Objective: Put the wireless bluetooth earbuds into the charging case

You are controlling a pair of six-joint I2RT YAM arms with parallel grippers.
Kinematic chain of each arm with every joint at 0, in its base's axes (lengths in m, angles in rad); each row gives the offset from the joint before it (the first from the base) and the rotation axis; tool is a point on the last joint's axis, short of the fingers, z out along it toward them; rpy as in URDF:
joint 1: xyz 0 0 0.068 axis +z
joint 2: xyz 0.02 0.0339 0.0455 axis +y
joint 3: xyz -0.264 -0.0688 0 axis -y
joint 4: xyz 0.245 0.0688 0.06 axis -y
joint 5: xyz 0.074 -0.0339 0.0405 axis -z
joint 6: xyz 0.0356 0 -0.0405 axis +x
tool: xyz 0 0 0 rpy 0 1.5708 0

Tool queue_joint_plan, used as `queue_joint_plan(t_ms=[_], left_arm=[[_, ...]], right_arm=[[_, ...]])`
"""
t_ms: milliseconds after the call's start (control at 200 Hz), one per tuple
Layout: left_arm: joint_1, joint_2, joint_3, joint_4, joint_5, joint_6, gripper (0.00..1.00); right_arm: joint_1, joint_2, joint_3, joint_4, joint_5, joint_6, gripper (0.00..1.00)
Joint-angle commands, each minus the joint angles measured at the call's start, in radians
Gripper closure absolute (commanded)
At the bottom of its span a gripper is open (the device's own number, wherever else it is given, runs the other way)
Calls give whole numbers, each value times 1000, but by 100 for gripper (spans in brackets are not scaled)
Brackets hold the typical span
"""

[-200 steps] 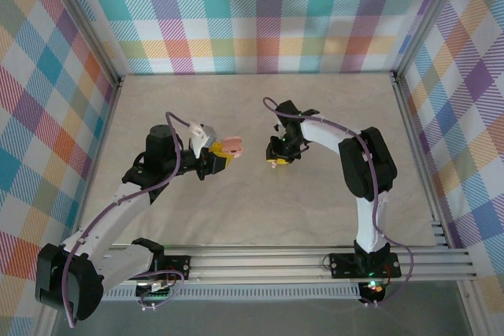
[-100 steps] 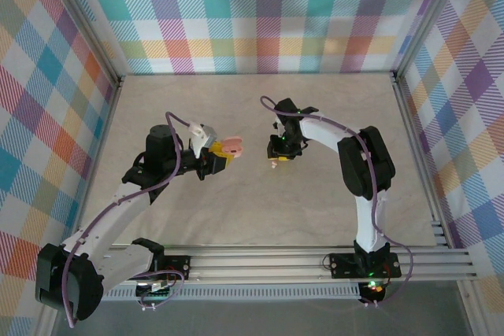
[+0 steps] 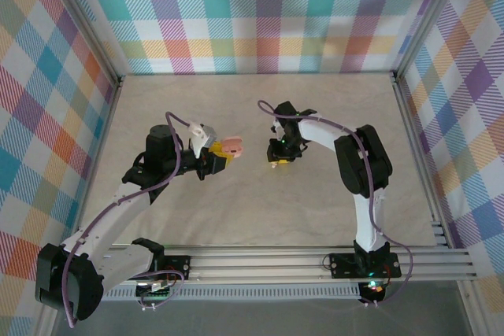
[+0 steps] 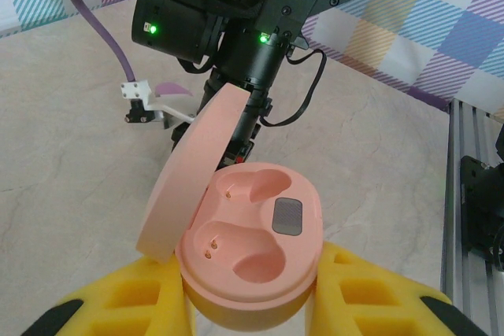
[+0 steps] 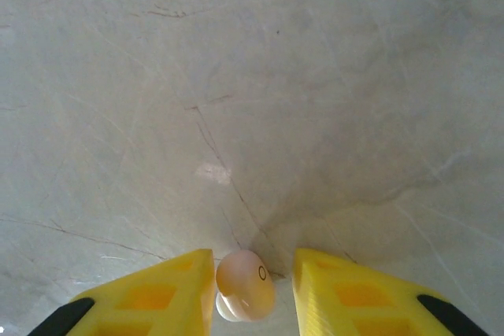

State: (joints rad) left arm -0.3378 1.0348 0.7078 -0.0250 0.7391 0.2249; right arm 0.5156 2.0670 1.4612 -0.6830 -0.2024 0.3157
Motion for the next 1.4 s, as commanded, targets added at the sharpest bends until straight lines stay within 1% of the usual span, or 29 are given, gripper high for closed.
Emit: queue_joint_plan(t_ms=[0,490,625,800,1005,1180,1400], left_arm=[[8,-21,12,4,9,-7,93],[8,-26,10,-1,10,-9,93],[8,-32,7,-4,5,-10,93],[8,-29,0,7,3,-11,93],[7,-2,-5,49,11,-31,93],[3,21,-4,74,14,-38,93],[-30,50,-38,150,-8,-47,93]], right_arm=[[0,16,-17,-5,-8,-27,67],[52,33,-11,-39,62,-22,69],[57,23,-10,-46,72,-18,74],[58,-33,-11,-49,100,-12,79],[58,-114,12,-101,161,-24,79],[57,-153,51,-164,195,-37,80],[57,-245,126,-245,222,-35,80]])
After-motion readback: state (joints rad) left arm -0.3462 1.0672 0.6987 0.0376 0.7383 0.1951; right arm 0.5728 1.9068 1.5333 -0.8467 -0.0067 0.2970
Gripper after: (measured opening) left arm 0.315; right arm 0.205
